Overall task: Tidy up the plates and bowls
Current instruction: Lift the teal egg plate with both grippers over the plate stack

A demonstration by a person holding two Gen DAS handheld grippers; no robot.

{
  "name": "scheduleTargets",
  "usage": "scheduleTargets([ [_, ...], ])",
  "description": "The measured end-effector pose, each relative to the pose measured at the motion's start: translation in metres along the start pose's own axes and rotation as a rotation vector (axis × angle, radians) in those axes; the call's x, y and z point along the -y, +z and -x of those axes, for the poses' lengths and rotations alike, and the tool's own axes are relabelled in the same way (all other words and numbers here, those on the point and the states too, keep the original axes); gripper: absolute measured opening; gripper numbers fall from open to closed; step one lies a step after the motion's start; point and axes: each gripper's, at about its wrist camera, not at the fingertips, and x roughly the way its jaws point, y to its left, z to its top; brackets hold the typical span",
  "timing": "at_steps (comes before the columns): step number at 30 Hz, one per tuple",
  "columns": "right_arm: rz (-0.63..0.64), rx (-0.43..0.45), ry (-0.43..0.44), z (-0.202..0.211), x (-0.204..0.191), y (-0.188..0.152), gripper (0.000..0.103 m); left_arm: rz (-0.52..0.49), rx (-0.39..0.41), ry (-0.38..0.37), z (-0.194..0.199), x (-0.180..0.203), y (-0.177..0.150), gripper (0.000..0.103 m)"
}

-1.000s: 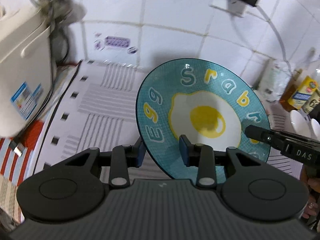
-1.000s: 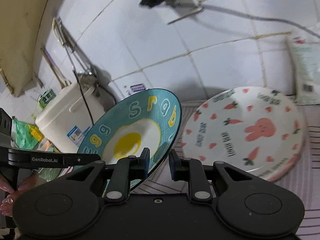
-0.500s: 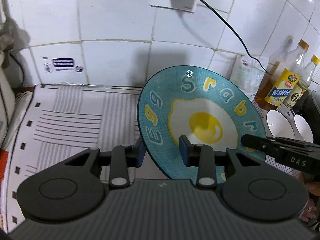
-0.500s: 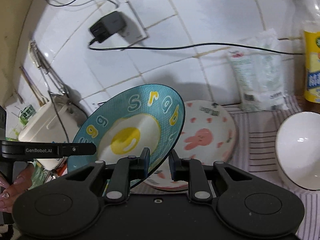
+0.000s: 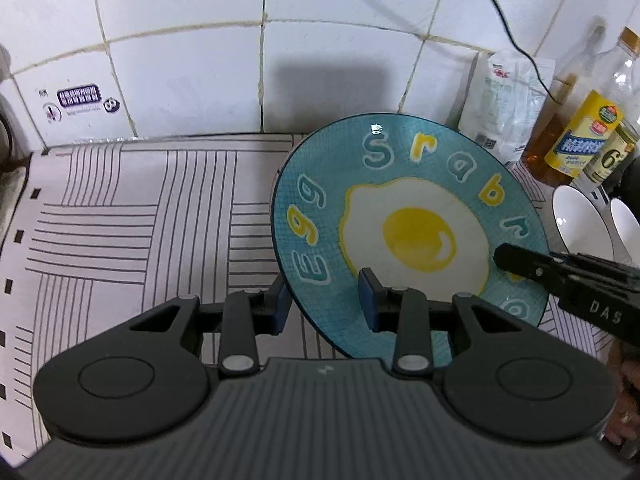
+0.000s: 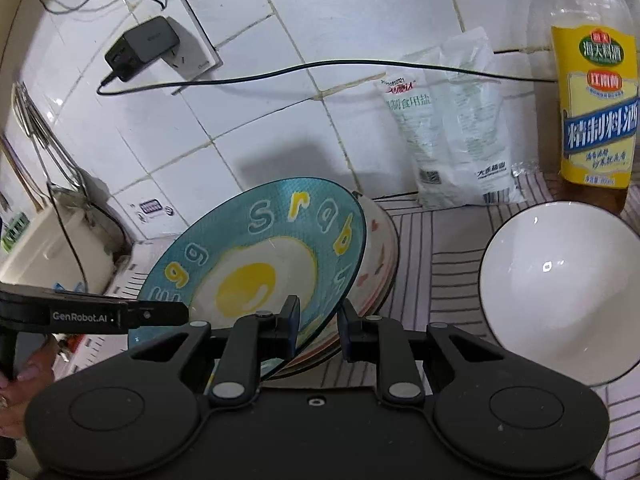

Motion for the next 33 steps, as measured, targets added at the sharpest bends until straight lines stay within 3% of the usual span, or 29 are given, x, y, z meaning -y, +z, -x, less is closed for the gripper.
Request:
scheduleTargets([
  [11, 0.007, 0.001, -0.085, -0.016, 0.001, 0.013, 0.024, 0.047, -0.061, 0.011, -0.022, 0.001, 0.007, 0.034],
  [15, 0.106, -0.013, -0.15, -0.023, -0.013, 0.013, 0.025, 0.088, -0.098, 0.014, -0.031, -0.004, 0.008, 0.034],
  [24, 0.257, 0.026, -0.314, -0.03, -0.042, 0.006, 0.029, 0.051, -0.084, 0.056, -0.033, 0.006, 0.004, 0.034],
  [33, 0.334, 0.041, -0.409, -0.04, -0.049, 0.0, 0.035, 0.013, -0.053, 0.15, -0.033, 0.025, -0.006, 0.034],
])
